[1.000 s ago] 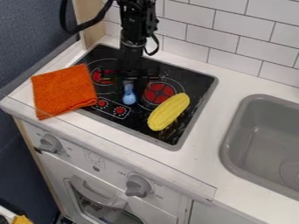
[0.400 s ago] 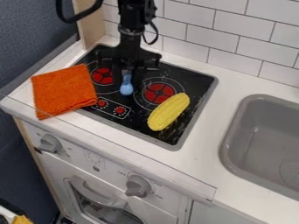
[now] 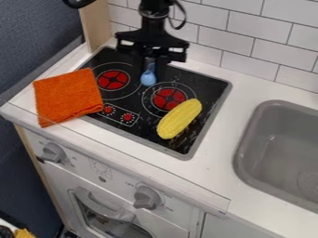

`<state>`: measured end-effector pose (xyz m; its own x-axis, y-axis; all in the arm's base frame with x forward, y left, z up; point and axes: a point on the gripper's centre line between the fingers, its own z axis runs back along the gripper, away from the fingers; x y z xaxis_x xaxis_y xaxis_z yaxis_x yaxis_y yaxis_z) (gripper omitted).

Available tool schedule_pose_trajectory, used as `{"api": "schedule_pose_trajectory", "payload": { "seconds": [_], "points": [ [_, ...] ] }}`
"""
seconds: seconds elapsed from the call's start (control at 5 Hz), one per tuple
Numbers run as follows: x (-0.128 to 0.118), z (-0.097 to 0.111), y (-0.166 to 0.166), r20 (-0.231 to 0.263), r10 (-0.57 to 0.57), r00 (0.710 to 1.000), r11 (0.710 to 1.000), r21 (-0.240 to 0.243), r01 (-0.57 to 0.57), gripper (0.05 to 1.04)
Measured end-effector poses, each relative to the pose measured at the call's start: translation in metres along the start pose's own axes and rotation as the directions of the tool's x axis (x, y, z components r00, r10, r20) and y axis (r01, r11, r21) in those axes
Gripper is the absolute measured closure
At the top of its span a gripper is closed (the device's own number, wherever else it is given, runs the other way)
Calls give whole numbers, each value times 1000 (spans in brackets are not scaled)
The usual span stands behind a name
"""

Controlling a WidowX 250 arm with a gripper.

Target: Take the blue scoop out of the stove and put it on the right side of the stove

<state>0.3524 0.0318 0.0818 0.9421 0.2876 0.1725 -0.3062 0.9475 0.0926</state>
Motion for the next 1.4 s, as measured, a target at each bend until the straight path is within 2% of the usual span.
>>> {"api": "schedule_pose_trajectory", "payload": {
  "seconds": [0.2, 0.4, 0.6, 0.8, 1.0, 1.4],
  "points": [
    [-6, 11, -33, 29, -130, 991, 990, -43, 131, 691],
    [-2, 16, -67, 39, -203, 979, 977, -59, 205, 691],
    [5, 0, -95, 11, -218, 976, 974, -55, 218, 691],
    [15, -16, -110, 3, -224, 975, 973, -51, 224, 691],
    [16, -32, -120, -17, -254, 967, 967, -32, 253, 691],
    [14, -48, -124, -44, -278, 959, 961, -15, 278, 691]
  ]
}}
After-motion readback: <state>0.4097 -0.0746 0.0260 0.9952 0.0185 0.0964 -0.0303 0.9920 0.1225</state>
